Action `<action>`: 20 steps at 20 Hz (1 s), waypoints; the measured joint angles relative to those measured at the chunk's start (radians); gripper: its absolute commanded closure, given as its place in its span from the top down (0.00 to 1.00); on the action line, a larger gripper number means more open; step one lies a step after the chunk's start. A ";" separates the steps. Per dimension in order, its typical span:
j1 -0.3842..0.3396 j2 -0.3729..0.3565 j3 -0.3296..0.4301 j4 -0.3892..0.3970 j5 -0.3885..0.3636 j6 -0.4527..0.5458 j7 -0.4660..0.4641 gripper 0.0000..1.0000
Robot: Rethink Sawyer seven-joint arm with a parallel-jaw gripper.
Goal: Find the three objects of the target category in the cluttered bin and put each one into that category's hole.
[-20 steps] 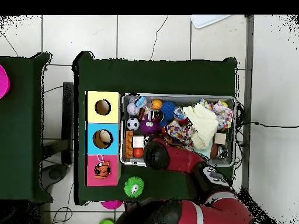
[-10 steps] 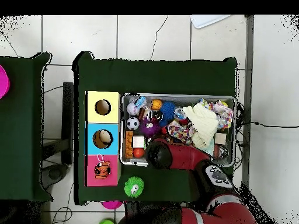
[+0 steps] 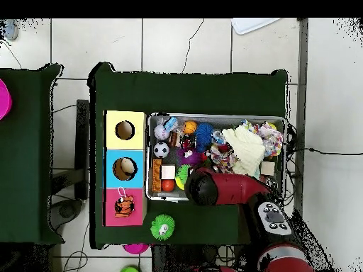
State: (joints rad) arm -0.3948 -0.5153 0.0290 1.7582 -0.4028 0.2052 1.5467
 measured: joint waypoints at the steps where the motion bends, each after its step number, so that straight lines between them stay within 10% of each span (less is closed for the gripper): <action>1: -0.001 -0.003 0.000 -0.001 -0.006 0.005 0.000 0.00; 20: -0.079 -0.078 0.008 -0.040 -0.176 0.139 0.000 0.00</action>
State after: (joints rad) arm -0.4736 -0.5931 0.0371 1.7178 -0.5790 0.3447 1.5467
